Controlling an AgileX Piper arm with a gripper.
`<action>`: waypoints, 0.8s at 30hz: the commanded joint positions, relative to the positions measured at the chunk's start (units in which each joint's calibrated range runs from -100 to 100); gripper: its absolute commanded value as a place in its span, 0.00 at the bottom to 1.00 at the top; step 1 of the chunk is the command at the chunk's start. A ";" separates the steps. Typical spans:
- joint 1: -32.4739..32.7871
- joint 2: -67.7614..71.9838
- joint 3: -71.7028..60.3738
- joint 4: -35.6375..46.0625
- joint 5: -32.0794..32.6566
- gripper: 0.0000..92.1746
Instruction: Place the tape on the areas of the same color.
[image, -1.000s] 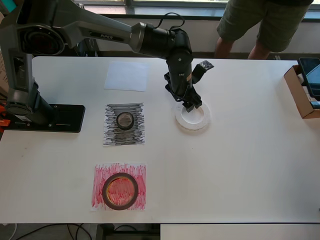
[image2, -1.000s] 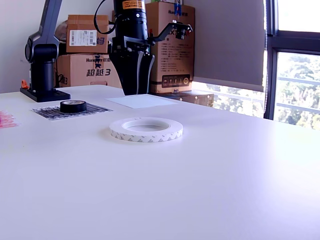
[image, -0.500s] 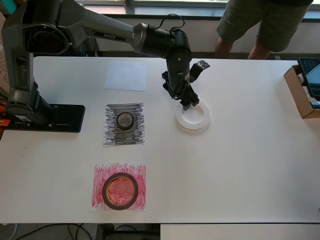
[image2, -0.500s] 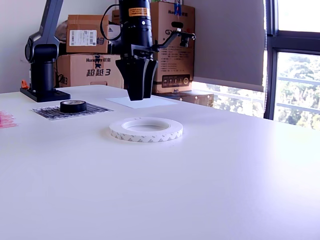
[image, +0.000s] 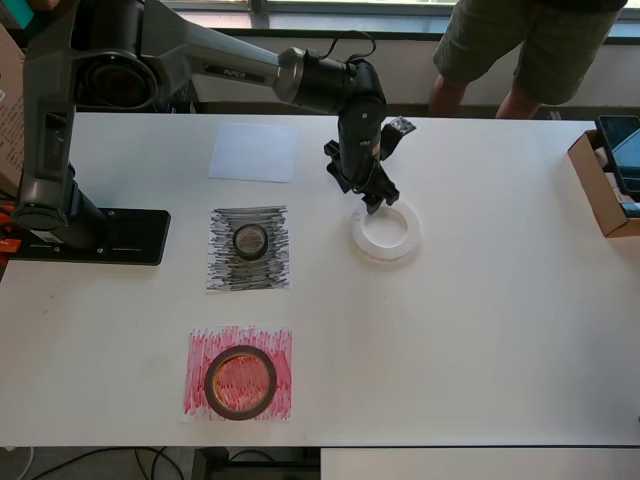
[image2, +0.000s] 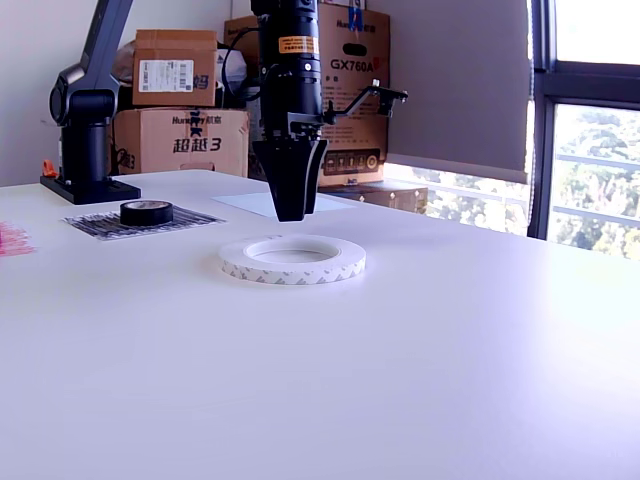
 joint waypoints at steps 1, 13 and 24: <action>-0.77 0.90 -0.56 0.18 -0.25 0.81; -1.40 2.77 -0.47 0.18 -0.17 0.81; -3.38 5.48 -0.28 0.18 -0.17 0.79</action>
